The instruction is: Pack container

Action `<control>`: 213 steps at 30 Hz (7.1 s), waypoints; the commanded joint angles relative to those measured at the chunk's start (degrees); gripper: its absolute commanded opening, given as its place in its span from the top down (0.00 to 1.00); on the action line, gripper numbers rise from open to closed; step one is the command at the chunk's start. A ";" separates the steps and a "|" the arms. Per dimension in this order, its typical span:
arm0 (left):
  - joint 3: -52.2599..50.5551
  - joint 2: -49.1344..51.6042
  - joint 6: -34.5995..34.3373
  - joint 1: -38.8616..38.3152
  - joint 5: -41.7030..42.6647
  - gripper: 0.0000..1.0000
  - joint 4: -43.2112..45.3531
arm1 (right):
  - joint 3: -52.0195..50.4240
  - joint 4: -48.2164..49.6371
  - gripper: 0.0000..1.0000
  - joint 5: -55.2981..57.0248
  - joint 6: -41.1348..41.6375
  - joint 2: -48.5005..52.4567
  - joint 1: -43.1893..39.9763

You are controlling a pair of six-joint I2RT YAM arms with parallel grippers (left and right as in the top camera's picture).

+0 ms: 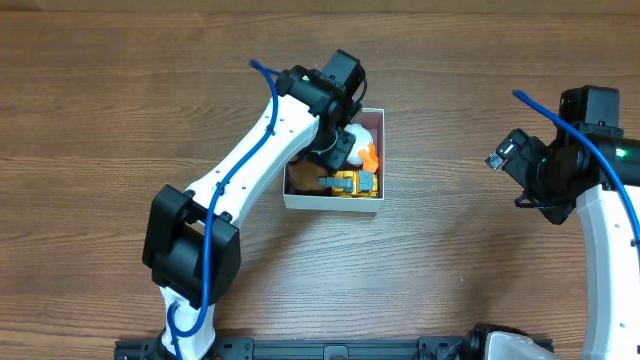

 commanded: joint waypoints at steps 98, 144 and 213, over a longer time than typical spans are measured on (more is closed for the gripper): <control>19.69 -36.20 -7.78 23.58 -14.21 0.00 -23.91 | -67.87 48.24 0.00 -7.19 -27.43 -76.43 11.15; -12.09 -54.38 -7.37 32.04 -12.41 0.00 11.96 | -70.42 51.60 0.00 -7.17 -27.43 -76.81 11.15; -98.01 -114.71 -9.92 32.02 -12.44 0.00 54.31 | -70.42 51.60 0.00 -7.17 -27.43 -76.74 11.15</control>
